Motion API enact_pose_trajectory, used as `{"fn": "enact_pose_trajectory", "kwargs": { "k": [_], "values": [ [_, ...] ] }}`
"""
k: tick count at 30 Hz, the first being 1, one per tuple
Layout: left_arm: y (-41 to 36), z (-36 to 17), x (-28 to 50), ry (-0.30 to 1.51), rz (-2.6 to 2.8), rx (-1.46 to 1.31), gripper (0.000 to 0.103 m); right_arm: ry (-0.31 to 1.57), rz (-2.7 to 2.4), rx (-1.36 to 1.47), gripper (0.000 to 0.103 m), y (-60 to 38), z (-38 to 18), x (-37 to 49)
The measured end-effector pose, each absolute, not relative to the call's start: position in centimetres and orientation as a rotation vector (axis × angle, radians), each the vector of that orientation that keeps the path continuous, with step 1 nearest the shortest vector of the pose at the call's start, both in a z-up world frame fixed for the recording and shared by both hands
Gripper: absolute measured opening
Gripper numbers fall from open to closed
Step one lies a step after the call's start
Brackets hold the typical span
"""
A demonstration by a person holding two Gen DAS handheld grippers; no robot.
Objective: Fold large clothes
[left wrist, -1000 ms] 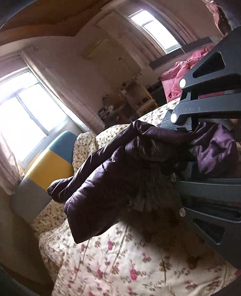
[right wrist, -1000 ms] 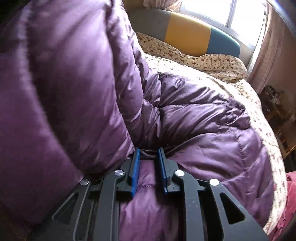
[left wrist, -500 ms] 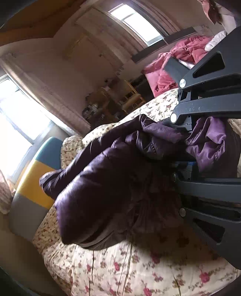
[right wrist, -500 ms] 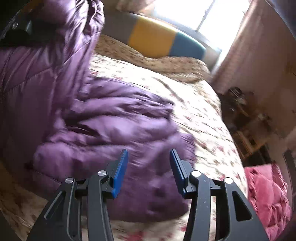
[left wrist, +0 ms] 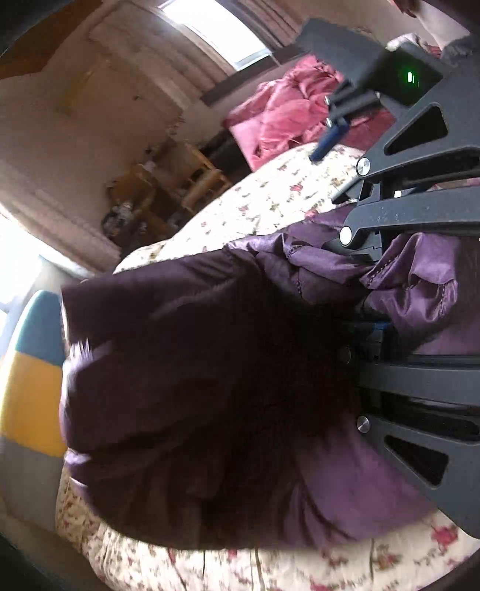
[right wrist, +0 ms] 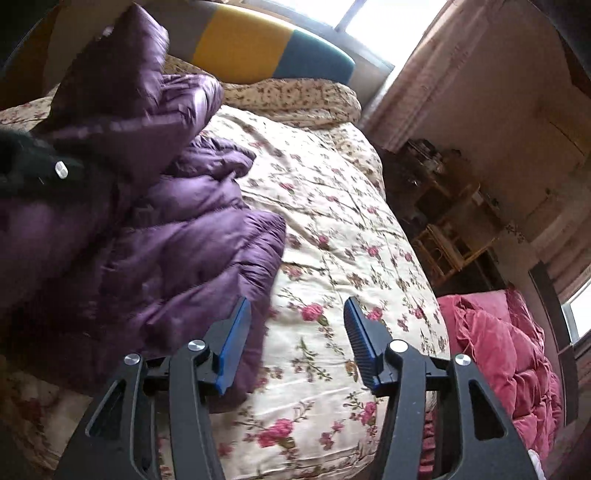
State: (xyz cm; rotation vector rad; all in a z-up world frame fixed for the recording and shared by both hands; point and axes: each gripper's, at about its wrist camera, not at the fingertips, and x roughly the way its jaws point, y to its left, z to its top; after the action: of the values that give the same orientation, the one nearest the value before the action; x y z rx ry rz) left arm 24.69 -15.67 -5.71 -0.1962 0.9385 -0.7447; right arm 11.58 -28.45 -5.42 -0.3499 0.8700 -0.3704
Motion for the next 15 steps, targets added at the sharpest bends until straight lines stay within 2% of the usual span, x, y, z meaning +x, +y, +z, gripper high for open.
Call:
{"fn": "enact_pose_trajectory", "kwargs": {
  "k": [4, 9, 11, 15],
  "values": [
    [-17.5, -6.8, 25.0, 0.957, -0.763, -0.160, 0.023, 0.897, -0.381, -0.322, 0.054, -29.4, -6.1, 11.9],
    [-15.2, -5.0, 24.2, 0.945, -0.829, -0.240, 0.055, 0.898, -0.375, -0.299, 0.055, -29.6, -5.9, 11.4],
    [-13.4, -3.7, 23.4, 0.911, -0.844, -0.273, 0.061, 0.893, -0.369, -0.294, 0.055, -29.4, -5.6, 11.5],
    [-10.0, -1.6, 21.8, 0.852, -0.862, -0.328, 0.061, 0.877, -0.349, -0.299, 0.055, -28.2, -4.8, 11.0]
  ]
}}
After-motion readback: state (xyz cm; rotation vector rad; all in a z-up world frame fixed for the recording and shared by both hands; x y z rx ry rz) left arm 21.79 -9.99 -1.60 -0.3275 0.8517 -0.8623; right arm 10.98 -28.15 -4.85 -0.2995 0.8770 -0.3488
